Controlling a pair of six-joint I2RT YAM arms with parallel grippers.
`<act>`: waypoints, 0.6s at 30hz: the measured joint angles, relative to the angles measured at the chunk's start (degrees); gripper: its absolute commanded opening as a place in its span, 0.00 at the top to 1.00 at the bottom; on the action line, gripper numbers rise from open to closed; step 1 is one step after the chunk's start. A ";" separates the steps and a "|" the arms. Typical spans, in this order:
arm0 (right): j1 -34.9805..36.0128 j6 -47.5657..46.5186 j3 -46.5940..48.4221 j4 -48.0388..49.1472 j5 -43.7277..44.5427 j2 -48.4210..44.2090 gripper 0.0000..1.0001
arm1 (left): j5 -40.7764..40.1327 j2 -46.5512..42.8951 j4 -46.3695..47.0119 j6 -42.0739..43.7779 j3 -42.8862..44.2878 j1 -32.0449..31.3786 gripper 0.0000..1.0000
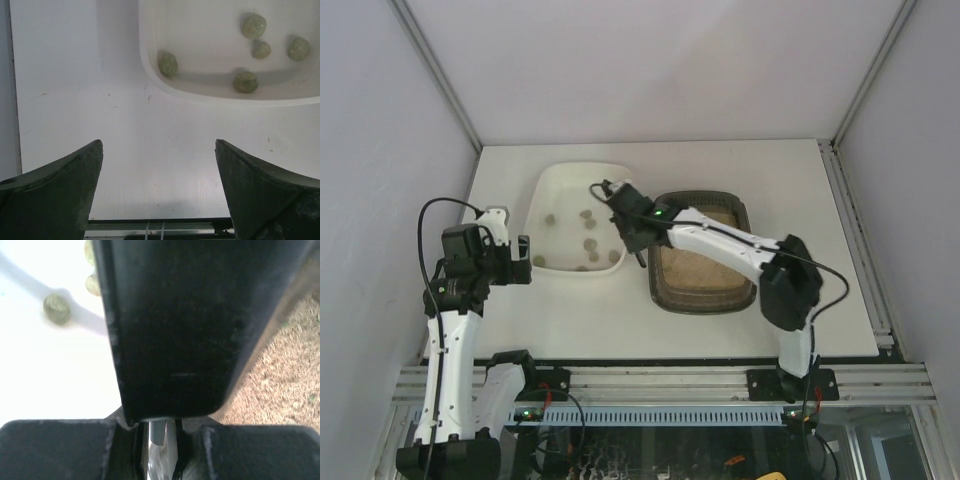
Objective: Clean the litter box
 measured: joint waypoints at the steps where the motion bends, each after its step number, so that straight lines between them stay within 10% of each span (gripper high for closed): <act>1: -1.31 0.81 -3.58 1.40 -2.62 -3.23 1.00 | 0.00 0.04 0.00 0.00 0.00 0.00 0.03; 10: -22.51 6.16 -28.24 10.43 -17.00 -32.63 1.00 | 0.02 1.44 0.02 0.00 0.00 0.04 0.04; 18: -25.51 8.31 -41.22 13.60 -25.38 -36.28 1.00 | 0.02 2.25 0.02 0.00 0.00 0.04 0.04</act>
